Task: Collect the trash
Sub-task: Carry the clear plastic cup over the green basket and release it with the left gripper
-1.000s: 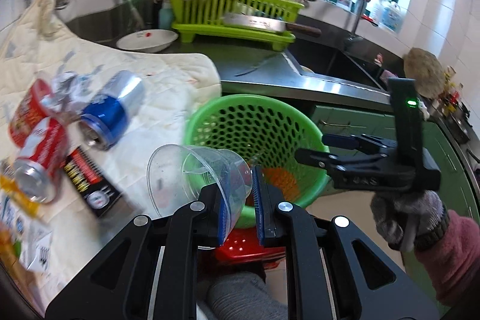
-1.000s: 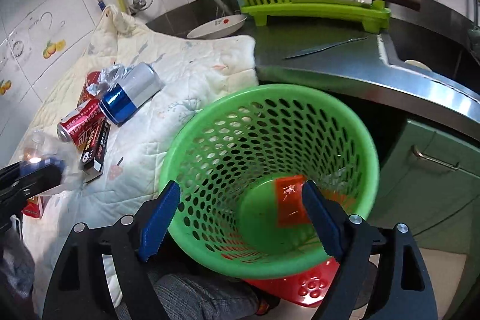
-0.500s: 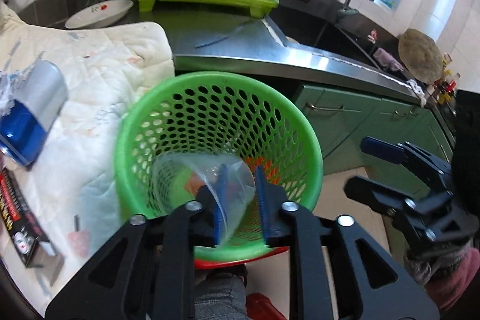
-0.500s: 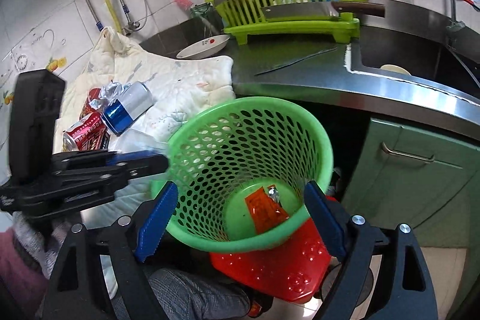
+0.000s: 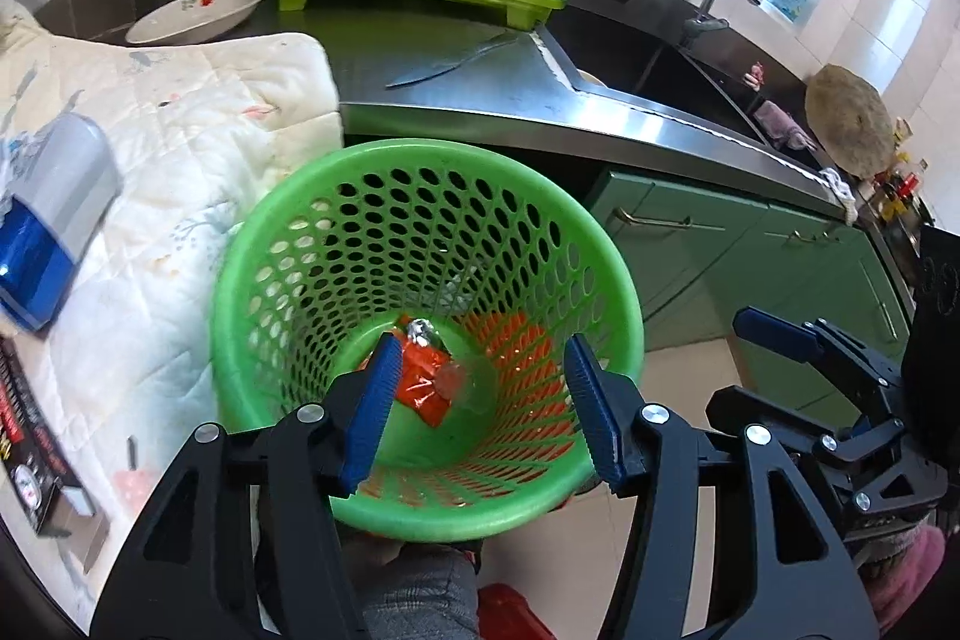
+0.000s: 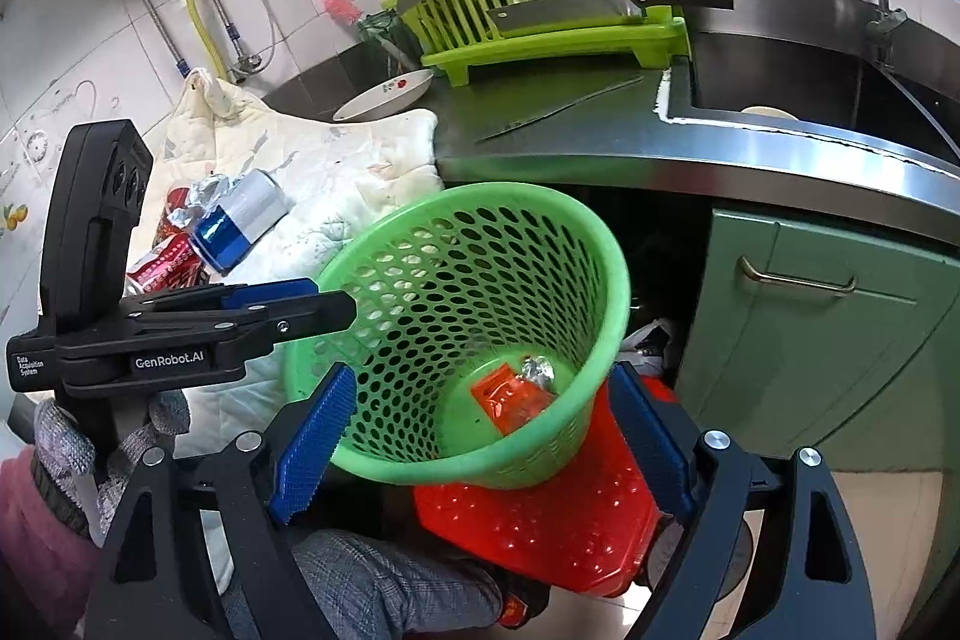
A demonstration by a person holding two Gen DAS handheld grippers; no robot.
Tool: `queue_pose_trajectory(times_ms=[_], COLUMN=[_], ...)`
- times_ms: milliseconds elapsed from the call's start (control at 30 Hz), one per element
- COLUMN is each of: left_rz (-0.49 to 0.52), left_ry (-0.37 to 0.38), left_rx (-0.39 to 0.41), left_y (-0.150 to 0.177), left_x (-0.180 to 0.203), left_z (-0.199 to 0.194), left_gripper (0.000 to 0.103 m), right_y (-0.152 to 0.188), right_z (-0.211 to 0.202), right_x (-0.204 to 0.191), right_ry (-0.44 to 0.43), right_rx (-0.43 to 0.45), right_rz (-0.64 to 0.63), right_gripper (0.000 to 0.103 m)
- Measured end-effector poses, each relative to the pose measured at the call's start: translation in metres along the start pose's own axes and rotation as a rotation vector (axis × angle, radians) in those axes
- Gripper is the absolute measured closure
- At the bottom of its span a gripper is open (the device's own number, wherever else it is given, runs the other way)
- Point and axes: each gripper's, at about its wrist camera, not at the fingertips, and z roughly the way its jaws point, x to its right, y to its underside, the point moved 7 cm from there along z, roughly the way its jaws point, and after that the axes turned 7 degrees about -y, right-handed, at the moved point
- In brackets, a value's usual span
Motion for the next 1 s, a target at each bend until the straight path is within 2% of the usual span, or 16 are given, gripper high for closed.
queue_pose_trajectory(times_ms=[267, 400, 533, 733, 1000], left_rz=[-0.03, -0.051, -0.083, -0.146, -0.235], left_ry=[-0.063, -0.136, -0.213, -0.38, -0.569], left_rx=[0.078, 0.123, 0.166, 0.214, 0.237], left_y=[0.014, 0.024, 0.037, 0.061, 0.095], left_x=[-0.027, -0.051, -0.082, -0.142, -0.219], left_z=[-0.05, -0.083, -0.117, -0.175, -0.236], left_gripper=[0.047, 0.046, 0.04, 0.038, 0.025], right_y=[0.002, 0.001, 0.0, -0.001, -0.003], right_z=[0.001, 0.005, 0.01, 0.023, 0.048], right_x=[-0.033, -0.055, -0.084, -0.124, -0.184], right_ry=[-0.038, -0.065, -0.1, -0.154, -0.225], right_rx=[-0.002, -0.007, -0.013, -0.038, -0.071], right_rz=[-0.042, -0.073, -0.111, -0.169, -0.25], right_gripper=[0.02, 0.02, 0.02, 0.02, 0.02])
